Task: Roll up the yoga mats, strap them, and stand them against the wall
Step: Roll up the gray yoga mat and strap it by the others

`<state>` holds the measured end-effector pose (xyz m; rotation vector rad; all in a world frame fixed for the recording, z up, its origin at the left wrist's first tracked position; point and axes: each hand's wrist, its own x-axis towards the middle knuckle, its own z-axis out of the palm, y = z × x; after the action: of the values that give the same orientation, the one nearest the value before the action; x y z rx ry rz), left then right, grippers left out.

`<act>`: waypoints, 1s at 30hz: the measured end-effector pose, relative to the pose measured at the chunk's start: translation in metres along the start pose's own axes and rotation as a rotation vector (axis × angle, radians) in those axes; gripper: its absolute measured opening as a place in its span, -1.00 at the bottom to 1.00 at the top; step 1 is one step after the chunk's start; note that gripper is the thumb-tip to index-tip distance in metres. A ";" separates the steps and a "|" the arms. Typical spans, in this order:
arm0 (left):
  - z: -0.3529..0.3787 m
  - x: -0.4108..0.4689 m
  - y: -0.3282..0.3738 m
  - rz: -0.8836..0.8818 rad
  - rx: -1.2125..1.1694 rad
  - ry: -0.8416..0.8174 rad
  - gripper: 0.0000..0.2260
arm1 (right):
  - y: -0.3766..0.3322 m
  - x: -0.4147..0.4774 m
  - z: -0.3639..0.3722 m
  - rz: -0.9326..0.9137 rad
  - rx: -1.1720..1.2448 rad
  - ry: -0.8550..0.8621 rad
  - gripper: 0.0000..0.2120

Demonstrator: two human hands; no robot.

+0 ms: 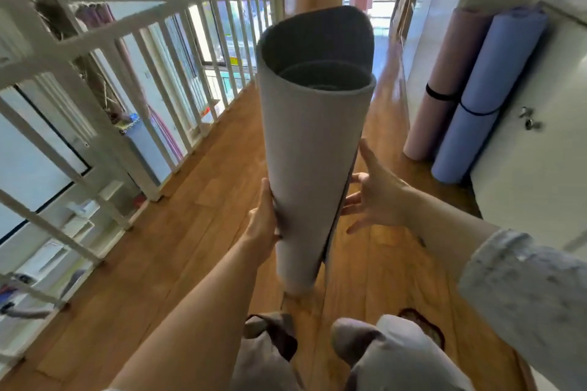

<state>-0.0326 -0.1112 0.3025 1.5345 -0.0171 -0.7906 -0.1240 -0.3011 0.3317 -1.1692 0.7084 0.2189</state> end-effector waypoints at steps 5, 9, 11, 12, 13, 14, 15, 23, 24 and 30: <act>0.006 0.028 -0.015 0.030 0.057 -0.009 -0.37 | 0.015 0.025 -0.015 0.060 0.064 -0.012 -0.15; 0.006 0.045 -0.009 0.068 0.098 -0.044 -0.46 | 0.009 0.036 -0.023 0.089 0.071 -0.023 -0.12; 0.005 0.051 -0.005 0.090 0.146 -0.002 -0.56 | 0.005 0.038 -0.021 0.063 0.032 0.006 -0.10; 0.003 0.055 -0.003 0.095 0.167 0.035 -0.54 | 0.002 0.038 -0.019 0.012 -0.012 0.053 -0.10; 0.000 0.059 -0.001 0.091 0.186 0.070 -0.47 | -0.002 0.037 -0.017 -0.069 -0.070 0.120 -0.15; -0.003 0.062 0.002 0.088 0.212 0.099 -0.44 | -0.007 0.036 -0.016 -0.179 -0.121 0.201 -0.27; -0.005 0.064 0.006 0.103 0.226 0.119 -0.49 | -0.014 0.034 -0.013 -0.303 -0.161 0.272 -0.43; -0.010 0.047 0.036 0.134 0.314 0.143 -0.72 | -0.044 0.007 0.008 -0.453 -0.136 0.250 -0.81; -0.011 0.041 0.037 0.115 0.294 0.131 -0.70 | -0.048 0.000 0.009 -0.417 -0.141 0.256 -0.77; -0.006 -0.007 0.071 -0.002 0.265 -0.072 -0.25 | -0.076 -0.037 0.010 -0.282 -0.177 0.090 -0.19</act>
<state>-0.0038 -0.1141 0.3675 1.7543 -0.1792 -0.8707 -0.1096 -0.3153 0.4140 -1.4402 0.6026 -0.0087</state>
